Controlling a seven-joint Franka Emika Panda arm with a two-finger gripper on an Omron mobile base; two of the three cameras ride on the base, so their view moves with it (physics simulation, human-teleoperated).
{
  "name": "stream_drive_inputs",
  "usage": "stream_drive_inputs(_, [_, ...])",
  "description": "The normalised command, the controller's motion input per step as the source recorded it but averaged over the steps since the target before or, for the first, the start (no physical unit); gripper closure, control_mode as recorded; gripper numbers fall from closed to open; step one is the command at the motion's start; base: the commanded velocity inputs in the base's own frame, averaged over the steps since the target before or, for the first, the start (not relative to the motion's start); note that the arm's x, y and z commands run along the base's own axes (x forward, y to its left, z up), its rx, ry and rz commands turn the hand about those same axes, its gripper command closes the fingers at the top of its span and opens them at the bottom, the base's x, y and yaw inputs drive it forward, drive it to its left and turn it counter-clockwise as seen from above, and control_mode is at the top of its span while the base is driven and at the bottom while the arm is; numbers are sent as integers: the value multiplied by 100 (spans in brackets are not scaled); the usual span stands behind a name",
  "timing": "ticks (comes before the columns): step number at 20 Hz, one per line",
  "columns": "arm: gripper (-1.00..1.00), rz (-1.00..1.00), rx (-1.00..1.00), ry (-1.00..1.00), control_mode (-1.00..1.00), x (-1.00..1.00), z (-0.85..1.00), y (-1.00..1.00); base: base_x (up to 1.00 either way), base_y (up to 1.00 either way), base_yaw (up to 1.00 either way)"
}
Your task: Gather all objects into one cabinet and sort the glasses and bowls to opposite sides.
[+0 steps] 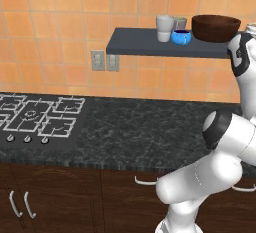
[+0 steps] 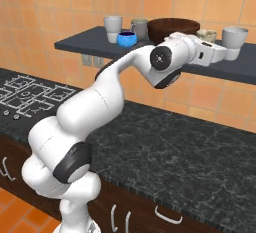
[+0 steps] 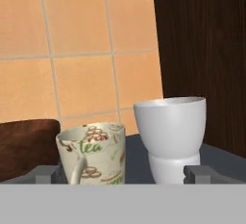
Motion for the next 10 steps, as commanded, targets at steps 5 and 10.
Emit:
stream_drive_inputs(5, [-100,0,0,0,-100,5,-6,29,0,0,0])
stream_drive_inputs(10, [-100,0,0,0,-100,1,-34,0,0,0,0])
